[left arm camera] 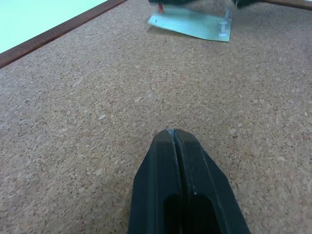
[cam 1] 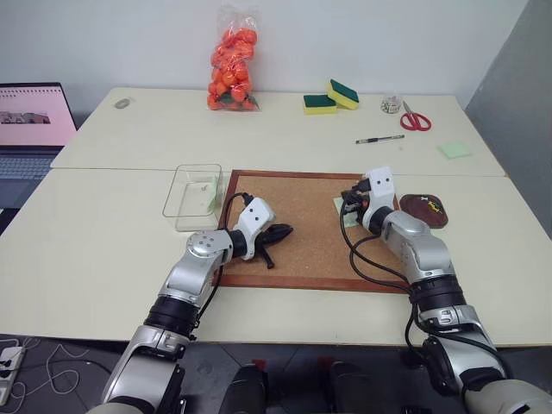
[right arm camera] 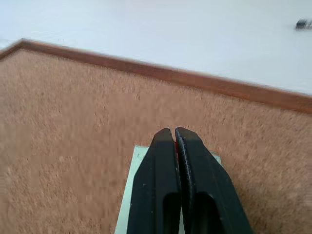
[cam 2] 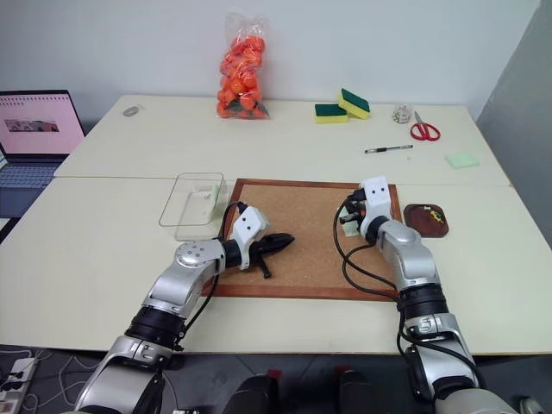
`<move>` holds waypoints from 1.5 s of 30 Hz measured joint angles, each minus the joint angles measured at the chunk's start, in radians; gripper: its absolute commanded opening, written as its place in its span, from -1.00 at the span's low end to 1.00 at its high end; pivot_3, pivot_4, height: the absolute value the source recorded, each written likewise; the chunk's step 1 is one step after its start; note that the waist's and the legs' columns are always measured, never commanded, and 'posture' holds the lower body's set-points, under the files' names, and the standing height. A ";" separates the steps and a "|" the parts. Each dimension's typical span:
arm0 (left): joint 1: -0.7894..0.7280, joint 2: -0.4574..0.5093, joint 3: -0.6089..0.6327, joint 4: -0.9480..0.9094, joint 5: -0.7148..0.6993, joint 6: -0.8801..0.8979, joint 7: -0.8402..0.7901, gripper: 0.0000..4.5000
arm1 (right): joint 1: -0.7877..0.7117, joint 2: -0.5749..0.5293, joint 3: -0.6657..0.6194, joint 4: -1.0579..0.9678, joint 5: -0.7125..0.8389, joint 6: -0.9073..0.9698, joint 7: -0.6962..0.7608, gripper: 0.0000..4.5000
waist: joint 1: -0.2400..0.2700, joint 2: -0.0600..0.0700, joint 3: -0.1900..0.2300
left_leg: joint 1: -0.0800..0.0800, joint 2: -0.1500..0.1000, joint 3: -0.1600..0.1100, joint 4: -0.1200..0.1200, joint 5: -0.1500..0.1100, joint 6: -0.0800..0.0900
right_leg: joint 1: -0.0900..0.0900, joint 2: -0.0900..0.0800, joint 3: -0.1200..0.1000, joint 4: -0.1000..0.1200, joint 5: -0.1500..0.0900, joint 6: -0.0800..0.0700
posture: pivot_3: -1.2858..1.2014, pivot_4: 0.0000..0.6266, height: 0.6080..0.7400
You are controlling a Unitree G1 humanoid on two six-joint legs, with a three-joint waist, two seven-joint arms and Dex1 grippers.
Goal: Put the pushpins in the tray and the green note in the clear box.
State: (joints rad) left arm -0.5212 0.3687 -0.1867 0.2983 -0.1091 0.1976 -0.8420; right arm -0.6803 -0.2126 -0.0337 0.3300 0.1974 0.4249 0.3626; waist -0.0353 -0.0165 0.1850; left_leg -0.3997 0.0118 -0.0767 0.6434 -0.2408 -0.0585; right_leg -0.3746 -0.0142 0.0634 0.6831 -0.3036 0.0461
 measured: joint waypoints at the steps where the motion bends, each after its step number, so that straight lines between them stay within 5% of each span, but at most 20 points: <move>1: 0.001 0.000 -0.001 0.000 0.000 0.001 0.000 -1.00 | -0.010 0.000 -0.008 -0.024 0.007 0.002 -0.002 -1.00 | 0.000 0.000 0.000 | 0.000 0.000 0.000 0.000 0.000 0.000 | 0.000 0.000 0.000 0.000 0.000 0.000 | 0.03 -0.52 1.00; 10: 0.006 -0.001 -0.003 -0.014 0.000 0.010 -0.001 -1.00 | 0.013 -0.015 -0.012 -0.154 0.020 0.044 -0.014 -1.00 | 0.001 0.000 0.000 | 0.000 0.000 0.000 0.000 0.000 0.000 | 0.000 0.000 0.000 -0.001 0.000 0.000 | 0.03 -0.52 1.00; 19: 0.019 -0.001 -0.003 -0.028 0.000 0.012 -0.005 -1.00 | 0.185 -0.212 -0.146 -0.326 0.018 0.076 -0.037 -1.00 | 0.003 0.001 0.000 | 0.000 -0.002 0.000 -0.001 0.000 0.000 | 0.001 -0.002 0.000 -0.001 0.000 0.000 | 0.03 -0.52 1.00; 28: 0.025 -0.001 -0.004 -0.037 0.000 0.011 -0.004 -1.00 | 0.234 -0.267 -0.170 -0.206 -0.031 0.098 -0.082 -1.00 | 0.003 0.001 -0.001 | 0.000 -0.002 0.001 0.000 0.000 0.000 | 0.001 -0.002 0.001 -0.001 0.000 0.000 | 0.03 -0.52 1.00; 29: 0.026 -0.001 -0.004 -0.039 0.000 0.011 -0.004 -1.00 | 0.230 -0.267 -0.170 -0.179 -0.036 0.096 -0.086 -0.80 | 0.002 0.001 -0.001 | 0.000 -0.002 0.001 0.000 0.000 0.000 | 0.001 -0.002 0.001 -0.001 0.000 0.000 | 0.03 -0.52 1.00; 45: 0.033 0.000 -0.006 -0.053 0.004 0.011 -0.005 -1.00 | 0.203 -0.262 -0.190 -0.181 -0.017 0.091 -0.101 0.64 | 0.003 0.001 -0.001 | 0.000 -0.002 0.001 -0.001 0.000 0.000 | 0.001 -0.002 0.001 -0.001 0.000 0.000 | 0.03 -0.52 1.00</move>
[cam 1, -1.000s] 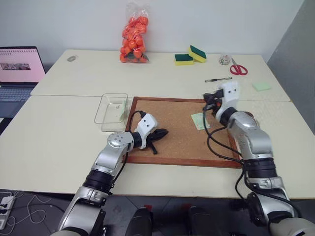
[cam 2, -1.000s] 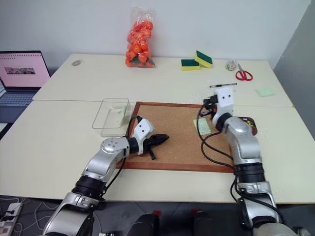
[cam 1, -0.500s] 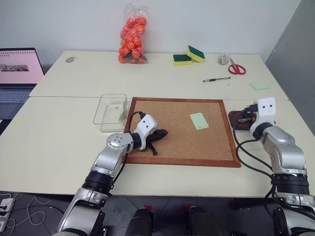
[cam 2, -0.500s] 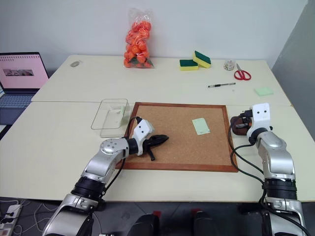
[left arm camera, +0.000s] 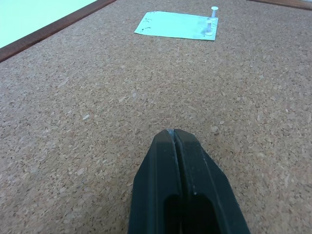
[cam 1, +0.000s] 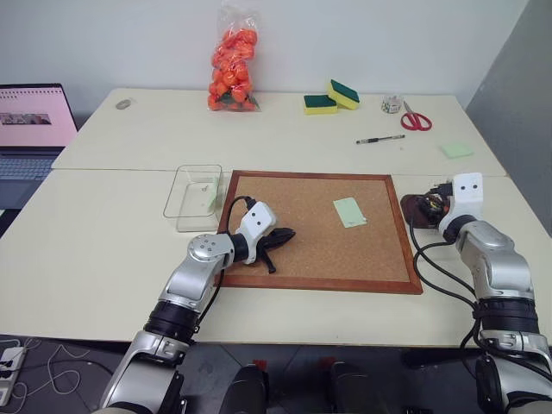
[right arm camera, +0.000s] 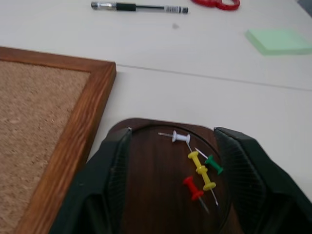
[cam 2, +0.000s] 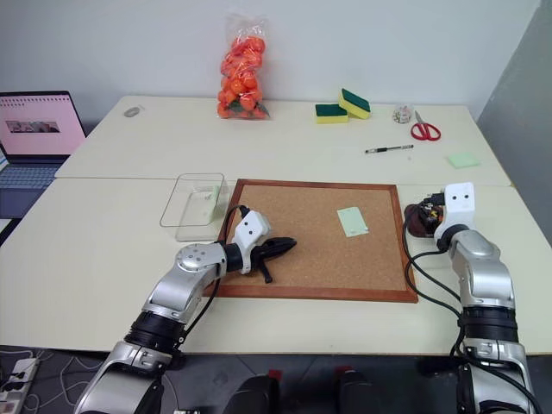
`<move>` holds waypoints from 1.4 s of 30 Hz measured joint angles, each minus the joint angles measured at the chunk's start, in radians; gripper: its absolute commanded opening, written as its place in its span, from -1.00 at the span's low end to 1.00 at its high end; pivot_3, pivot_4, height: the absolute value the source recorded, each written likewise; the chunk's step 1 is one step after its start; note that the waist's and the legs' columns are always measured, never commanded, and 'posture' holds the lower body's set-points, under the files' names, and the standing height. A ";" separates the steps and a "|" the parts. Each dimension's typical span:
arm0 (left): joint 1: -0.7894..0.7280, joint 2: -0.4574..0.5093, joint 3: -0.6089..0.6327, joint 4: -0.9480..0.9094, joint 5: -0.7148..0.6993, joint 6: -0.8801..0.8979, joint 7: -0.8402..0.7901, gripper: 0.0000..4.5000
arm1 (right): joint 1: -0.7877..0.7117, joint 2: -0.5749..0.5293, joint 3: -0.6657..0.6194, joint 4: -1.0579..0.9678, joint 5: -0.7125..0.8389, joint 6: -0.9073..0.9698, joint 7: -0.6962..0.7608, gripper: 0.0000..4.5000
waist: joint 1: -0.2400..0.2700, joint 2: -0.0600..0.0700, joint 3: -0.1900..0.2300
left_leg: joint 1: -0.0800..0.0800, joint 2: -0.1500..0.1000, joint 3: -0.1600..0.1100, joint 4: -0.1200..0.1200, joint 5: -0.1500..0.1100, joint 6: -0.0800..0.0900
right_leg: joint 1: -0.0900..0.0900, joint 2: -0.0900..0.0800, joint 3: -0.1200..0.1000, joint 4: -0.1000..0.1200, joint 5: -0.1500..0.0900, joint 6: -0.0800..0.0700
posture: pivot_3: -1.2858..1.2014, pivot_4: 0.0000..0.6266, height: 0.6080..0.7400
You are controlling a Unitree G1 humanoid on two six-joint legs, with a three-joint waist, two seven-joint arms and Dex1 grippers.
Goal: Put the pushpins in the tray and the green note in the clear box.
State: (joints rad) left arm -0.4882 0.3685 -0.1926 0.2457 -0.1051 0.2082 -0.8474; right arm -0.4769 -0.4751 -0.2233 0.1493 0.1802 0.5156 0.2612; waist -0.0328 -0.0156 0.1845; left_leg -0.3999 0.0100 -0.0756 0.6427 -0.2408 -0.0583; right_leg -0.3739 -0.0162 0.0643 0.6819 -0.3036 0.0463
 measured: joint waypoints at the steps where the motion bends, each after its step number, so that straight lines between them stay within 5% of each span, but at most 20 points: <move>1: 0.000 0.000 0.000 0.000 0.000 0.000 -0.001 -1.00 | 0.008 0.000 -0.003 -0.028 0.002 0.000 0.002 0.71 | 0.000 0.000 0.000 | 0.000 0.000 0.000 0.000 0.000 0.000 | 0.000 0.000 0.000 0.000 0.000 0.000 | 0.03 -0.52 1.00; 3: 0.000 0.000 -0.001 0.000 0.000 -0.001 -0.002 -1.00 | 0.028 -0.001 -0.006 -0.074 0.010 -0.002 0.018 0.86 | 0.000 0.000 0.000 | 0.000 0.000 0.000 0.000 0.000 0.000 | 0.000 0.000 0.000 0.000 0.000 0.000 | 0.03 -0.52 1.00; 13: 0.001 -0.001 -0.002 0.001 0.003 -0.003 -0.011 -1.00 | 0.233 0.078 0.137 -0.312 0.040 -0.029 0.130 0.86 | 0.000 0.000 0.000 | 0.000 0.000 -0.001 0.000 0.000 0.000 | 0.001 0.000 0.000 0.000 0.000 0.000 | 0.03 -0.52 1.00; 26: -0.002 -0.002 -0.006 0.000 0.011 -0.002 -0.016 -1.00 | 0.175 0.142 0.192 -0.187 -0.003 -0.100 0.111 0.86 | 0.000 0.000 0.000 | 0.000 0.000 -0.001 0.000 0.000 0.000 | 0.000 0.000 -0.001 0.000 0.000 0.000 | 0.03 -0.52 1.00; 42: 0.002 -0.001 -0.006 -0.006 0.011 0.003 -0.016 -1.00 | 0.151 0.164 0.205 -0.108 -0.002 -0.124 0.109 -0.42 | 0.000 0.000 0.000 | 0.000 0.000 -0.001 0.000 0.000 0.000 | 0.000 0.000 -0.001 0.000 0.000 0.000 | 0.03 -0.52 1.00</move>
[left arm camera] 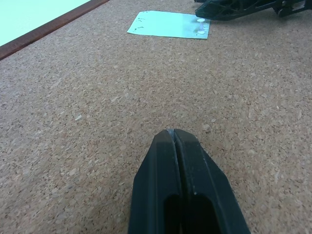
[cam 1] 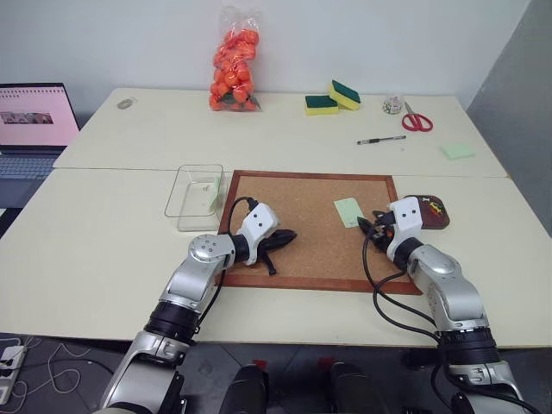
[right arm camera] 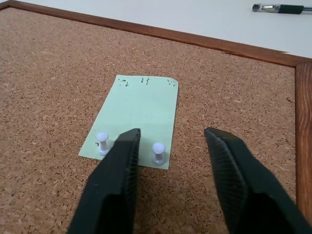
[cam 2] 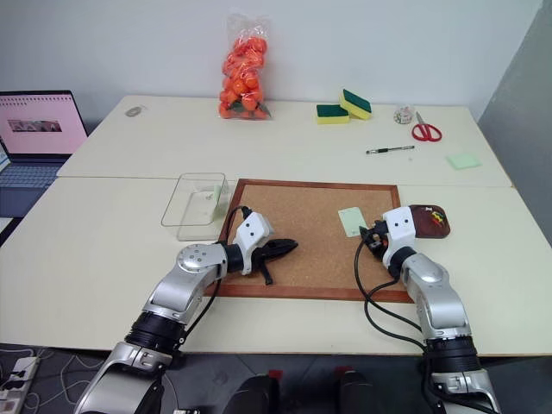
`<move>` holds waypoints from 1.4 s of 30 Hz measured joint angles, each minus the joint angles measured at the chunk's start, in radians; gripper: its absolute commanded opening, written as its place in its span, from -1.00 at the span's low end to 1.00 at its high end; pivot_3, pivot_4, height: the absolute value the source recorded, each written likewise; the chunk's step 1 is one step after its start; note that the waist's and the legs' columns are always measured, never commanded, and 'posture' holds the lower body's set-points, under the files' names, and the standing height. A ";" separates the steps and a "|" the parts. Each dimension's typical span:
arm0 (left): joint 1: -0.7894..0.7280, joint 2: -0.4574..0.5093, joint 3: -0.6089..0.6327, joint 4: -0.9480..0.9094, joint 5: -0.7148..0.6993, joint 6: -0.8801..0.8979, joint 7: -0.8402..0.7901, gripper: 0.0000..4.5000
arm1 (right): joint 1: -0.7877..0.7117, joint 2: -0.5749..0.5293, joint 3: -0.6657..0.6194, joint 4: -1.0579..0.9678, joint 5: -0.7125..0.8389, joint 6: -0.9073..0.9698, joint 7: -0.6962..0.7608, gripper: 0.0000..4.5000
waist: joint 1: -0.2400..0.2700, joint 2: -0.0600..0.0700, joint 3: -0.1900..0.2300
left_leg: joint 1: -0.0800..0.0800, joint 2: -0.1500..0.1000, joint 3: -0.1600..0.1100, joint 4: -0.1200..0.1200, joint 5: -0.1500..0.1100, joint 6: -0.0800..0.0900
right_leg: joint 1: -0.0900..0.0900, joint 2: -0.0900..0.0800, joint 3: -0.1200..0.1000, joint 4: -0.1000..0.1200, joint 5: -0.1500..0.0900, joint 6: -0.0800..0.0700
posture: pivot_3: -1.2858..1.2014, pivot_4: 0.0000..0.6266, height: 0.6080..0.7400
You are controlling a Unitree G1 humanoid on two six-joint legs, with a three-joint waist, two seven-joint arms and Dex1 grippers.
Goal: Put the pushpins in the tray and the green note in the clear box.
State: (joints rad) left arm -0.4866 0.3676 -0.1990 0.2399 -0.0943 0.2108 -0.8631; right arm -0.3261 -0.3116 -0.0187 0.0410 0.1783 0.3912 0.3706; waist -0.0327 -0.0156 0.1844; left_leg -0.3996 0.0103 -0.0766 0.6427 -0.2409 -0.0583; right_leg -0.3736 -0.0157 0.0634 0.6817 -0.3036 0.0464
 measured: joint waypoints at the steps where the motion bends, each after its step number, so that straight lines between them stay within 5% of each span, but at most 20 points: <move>1: 0.000 0.000 0.000 0.000 0.000 0.000 0.000 -1.00 | 0.000 0.000 0.000 0.001 0.000 0.000 0.000 -0.49 | 0.000 0.000 0.000 | 0.000 0.000 0.000 0.000 0.000 0.000 | 0.000 0.000 0.000 0.000 0.000 0.000 | 0.03 -0.52 1.00; 7: 0.001 0.000 -0.001 -0.002 0.000 0.000 -0.001 -1.00 | 0.000 0.008 0.004 0.001 0.004 0.001 0.013 -0.98 | 0.000 0.000 0.000 | 0.000 0.000 0.000 0.000 0.000 0.000 | 0.000 0.000 0.000 0.000 0.000 0.000 | 0.03 -0.52 1.00; 33: 0.002 -0.002 -0.001 -0.001 0.000 -0.003 0.000 -1.00 | 0.011 0.005 -0.073 -0.088 0.109 -0.024 0.039 -0.99 | 0.001 0.000 0.000 | 0.000 0.000 0.000 0.000 0.000 0.000 | 0.000 0.000 0.000 0.000 0.000 0.000 | 0.03 -0.52 1.00; 42: 0.003 -0.005 -0.001 0.002 0.000 -0.004 0.001 -1.00 | 0.041 -0.106 -0.192 -0.051 0.048 -0.097 -0.021 -0.99 | 0.001 0.000 0.000 | 0.000 0.000 0.000 0.000 0.000 0.000 | 0.000 0.000 0.000 0.000 0.000 0.000 | 0.03 -0.52 1.00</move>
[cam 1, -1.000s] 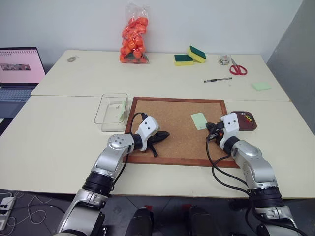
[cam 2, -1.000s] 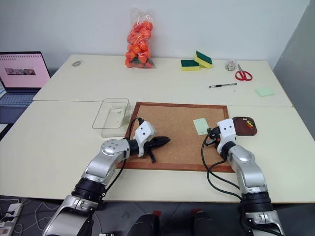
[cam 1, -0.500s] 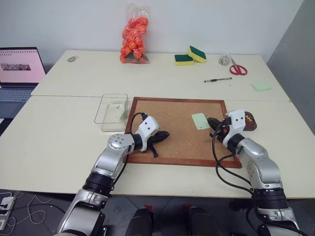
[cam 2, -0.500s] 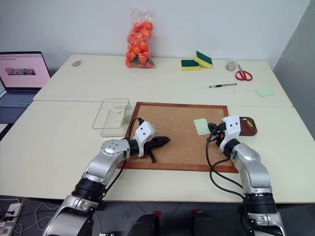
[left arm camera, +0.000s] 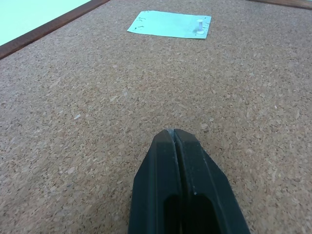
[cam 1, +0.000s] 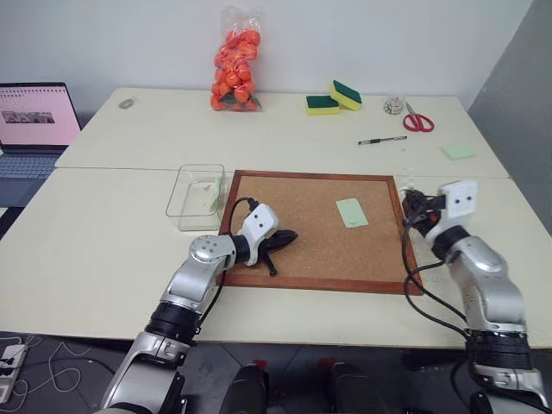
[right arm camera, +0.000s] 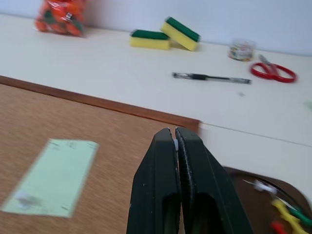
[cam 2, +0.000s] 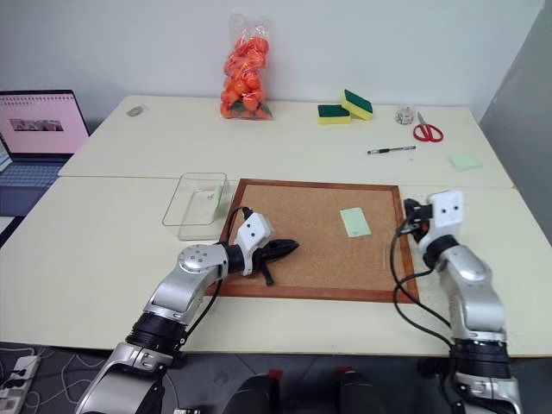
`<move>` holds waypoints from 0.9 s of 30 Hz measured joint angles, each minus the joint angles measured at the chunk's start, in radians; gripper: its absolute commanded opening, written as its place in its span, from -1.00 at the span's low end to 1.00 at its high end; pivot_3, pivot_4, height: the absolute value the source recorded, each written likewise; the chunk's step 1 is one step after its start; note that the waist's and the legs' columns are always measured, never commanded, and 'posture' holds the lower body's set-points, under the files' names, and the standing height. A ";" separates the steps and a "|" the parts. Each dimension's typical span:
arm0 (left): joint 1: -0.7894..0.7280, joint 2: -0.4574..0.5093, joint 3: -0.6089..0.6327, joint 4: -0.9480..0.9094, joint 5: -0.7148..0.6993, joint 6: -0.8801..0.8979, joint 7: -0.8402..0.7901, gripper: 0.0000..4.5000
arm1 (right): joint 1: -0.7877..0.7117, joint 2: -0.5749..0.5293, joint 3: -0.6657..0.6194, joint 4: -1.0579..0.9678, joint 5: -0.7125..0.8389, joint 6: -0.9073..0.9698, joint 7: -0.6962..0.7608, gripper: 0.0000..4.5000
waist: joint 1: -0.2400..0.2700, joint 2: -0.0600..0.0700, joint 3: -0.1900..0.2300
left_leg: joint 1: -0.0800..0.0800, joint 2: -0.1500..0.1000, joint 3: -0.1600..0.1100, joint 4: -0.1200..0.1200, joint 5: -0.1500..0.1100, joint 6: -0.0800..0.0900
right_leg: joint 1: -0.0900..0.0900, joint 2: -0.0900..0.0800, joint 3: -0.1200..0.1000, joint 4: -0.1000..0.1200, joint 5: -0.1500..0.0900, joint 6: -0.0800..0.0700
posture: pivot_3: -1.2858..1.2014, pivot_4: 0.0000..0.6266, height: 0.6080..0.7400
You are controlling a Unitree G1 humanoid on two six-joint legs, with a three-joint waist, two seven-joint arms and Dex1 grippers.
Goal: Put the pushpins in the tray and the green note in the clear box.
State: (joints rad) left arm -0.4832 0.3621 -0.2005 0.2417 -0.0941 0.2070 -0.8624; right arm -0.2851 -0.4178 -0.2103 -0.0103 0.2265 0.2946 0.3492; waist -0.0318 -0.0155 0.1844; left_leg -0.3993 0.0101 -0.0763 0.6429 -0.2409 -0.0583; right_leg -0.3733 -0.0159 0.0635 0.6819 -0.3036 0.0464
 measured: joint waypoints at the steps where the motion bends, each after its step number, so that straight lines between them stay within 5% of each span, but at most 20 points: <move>1: 0.000 -0.001 0.000 0.000 0.000 0.000 0.001 -1.00 | 0.000 -0.002 -0.001 0.016 -0.007 0.000 -0.004 -0.99 | 0.000 0.000 0.000 | 0.000 0.000 0.000 0.000 0.000 0.000 | 0.000 0.000 0.000 0.000 0.000 0.000 | 0.03 -0.52 1.00; 10: 0.000 -0.008 0.000 0.002 0.003 -0.001 0.003 -1.00 | -0.047 -0.024 -0.002 0.155 -0.046 0.012 -0.029 -0.99 | 0.001 0.000 0.000 | 0.000 0.000 0.000 0.000 0.000 0.000 | 0.000 0.000 0.000 0.000 0.000 0.000 | 0.03 -0.52 1.00; 11: 0.000 -0.008 0.000 0.002 0.003 -0.001 0.004 -1.00 | -0.055 -0.024 -0.002 0.173 -0.048 0.007 -0.032 -0.79 | 0.001 0.000 0.000 | 0.000 0.000 0.000 0.000 0.000 0.000 | 0.000 0.000 0.000 0.000 0.000 0.000 | 0.03 -0.52 1.00; 27: 0.000 -0.007 -0.001 0.002 0.005 -0.002 0.002 -1.00 | -0.087 -0.024 -0.010 0.222 -0.047 -0.061 -0.063 0.64 | 0.001 0.000 0.000 | 0.000 0.000 0.000 0.000 0.000 0.000 | 0.000 0.000 0.000 0.000 0.000 0.000 | 0.03 -0.52 1.00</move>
State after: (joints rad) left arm -0.4834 0.3547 -0.2014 0.2437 -0.0890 0.2051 -0.8603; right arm -0.3724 -0.4416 -0.2208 0.2121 0.1799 0.2336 0.2857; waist -0.0310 -0.0150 0.1841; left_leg -0.3995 0.0098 -0.0762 0.6433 -0.2408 -0.0583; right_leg -0.3730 -0.0161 0.0638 0.6821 -0.3035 0.0466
